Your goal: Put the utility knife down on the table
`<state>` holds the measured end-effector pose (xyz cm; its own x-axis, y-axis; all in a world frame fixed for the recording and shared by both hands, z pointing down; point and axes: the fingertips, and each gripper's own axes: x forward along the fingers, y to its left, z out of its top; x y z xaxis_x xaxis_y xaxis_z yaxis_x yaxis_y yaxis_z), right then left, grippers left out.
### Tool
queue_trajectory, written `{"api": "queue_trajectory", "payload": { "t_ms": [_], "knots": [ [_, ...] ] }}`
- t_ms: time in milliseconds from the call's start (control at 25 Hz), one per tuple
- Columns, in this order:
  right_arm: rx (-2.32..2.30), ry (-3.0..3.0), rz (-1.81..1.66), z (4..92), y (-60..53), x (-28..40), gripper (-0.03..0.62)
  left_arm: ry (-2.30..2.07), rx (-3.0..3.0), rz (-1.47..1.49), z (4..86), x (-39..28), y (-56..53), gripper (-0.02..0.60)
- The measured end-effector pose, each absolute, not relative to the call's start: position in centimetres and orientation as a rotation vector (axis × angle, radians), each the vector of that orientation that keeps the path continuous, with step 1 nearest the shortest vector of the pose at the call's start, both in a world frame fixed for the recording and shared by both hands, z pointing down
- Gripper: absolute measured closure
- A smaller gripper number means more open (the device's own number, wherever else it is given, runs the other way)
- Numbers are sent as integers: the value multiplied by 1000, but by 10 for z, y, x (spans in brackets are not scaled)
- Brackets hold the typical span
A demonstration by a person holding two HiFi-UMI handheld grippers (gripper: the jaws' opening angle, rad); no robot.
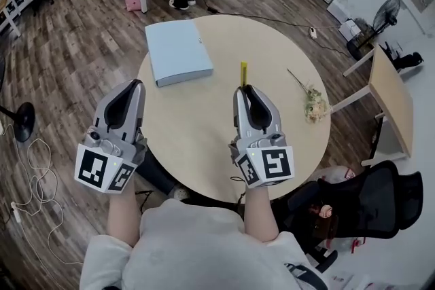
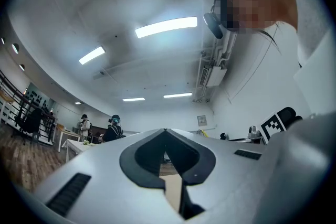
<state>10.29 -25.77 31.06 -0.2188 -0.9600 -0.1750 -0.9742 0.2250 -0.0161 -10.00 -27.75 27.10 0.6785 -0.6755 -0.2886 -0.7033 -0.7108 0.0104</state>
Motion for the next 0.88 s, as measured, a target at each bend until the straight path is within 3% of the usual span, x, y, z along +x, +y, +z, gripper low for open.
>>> {"api": "queue_trajectory", "payload": {
  "t_ms": [880],
  "knots": [
    [-1907,2601,-446,479,-328,84,520,1300,-2863,281,331,-106,-303,574]
  ]
}}
